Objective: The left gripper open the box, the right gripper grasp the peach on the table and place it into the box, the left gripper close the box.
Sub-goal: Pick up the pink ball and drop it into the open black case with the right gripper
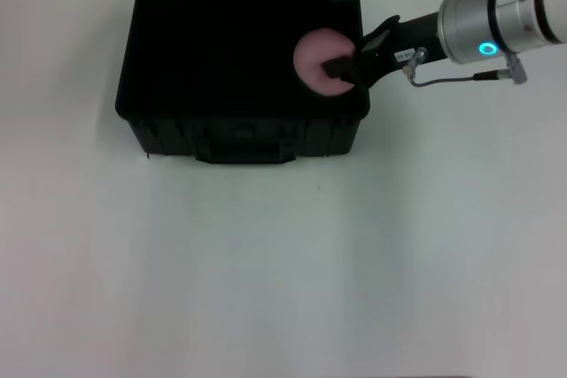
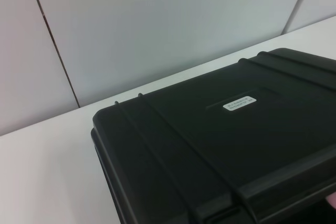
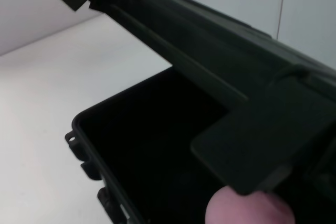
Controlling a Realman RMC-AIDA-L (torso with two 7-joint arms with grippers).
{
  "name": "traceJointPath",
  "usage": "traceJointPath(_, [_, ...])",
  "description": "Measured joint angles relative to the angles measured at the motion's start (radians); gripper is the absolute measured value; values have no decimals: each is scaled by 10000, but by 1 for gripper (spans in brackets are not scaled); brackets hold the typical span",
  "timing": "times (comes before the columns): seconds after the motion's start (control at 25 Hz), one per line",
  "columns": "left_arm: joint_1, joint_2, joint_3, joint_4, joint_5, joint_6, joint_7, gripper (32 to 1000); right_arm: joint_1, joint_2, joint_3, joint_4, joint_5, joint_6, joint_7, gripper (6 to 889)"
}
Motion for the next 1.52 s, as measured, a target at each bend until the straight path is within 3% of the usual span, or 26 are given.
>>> traceJointPath(0.28, [-28,-1,0,-5,0,0,0,493,90,29,-148,458,310,-858,-335,42])
traceJointPath(0.48, [-32,-10,0,-5,0,0,6,493,99,17,-645,917,1014,-1547,-622,42])
traceJointPath(0.84, [-78,-16,0,-9,-4,0,11,493,169,64,-1067,1424,1333,-2335,-926,43])
traceJointPath(1.12, [-86,-28,0,-16,-4,0,14,493,193,55,-1801,1608,1909,-2743,-938,44])
traceJointPath(1.52, [-99,-31,28,-20,-3,0,15,493,189,62,-1859,1738,1919,-2924,-938,47])
